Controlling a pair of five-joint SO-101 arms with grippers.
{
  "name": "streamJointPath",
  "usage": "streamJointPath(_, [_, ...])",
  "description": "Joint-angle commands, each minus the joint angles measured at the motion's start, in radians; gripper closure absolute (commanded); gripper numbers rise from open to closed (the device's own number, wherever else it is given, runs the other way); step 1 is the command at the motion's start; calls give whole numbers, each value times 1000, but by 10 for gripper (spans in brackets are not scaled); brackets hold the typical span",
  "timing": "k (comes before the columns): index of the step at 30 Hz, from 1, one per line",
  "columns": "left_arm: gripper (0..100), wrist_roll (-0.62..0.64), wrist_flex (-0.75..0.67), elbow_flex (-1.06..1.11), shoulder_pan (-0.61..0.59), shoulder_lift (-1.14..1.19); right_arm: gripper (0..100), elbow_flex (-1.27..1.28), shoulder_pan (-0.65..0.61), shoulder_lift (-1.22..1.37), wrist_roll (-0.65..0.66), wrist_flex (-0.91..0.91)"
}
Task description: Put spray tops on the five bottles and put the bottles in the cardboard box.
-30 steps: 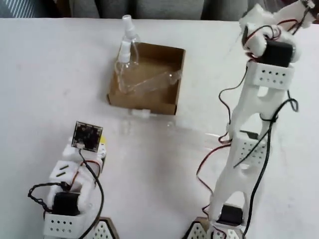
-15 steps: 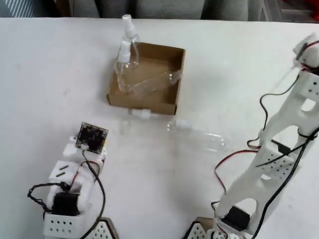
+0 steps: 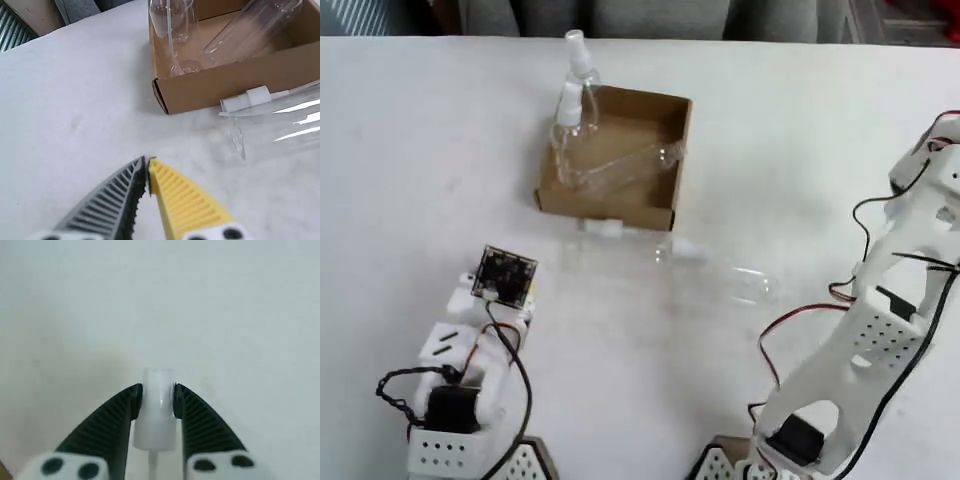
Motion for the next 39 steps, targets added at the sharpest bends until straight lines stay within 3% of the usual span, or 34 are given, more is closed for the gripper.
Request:
streamJointPath(1, [972,-14,8,-3,13,-8,984,163,1,-148,78,30])
streamJointPath(7, [972,-14,8,-3,15,-8,984,453,-30,-248,153,25])
streamJointPath(19, [972,-14,9,-3,13,-8,983,674,-102,-260,348,22])
streamJointPath(22, [972,-15,9,-3,13,-8,940,709,-104,-260,348,4])
streamJointPath(27, [972,-15,9,-3,13,-8,773,713,-102,-260,341,-2])
streamJointPath(33, [972,-15,9,-3,13,-8,769,707,-122,-349,212,5])
streamJointPath(39, [972,-17,9,-3,10,-8,772,752,-245,-561,98,22])
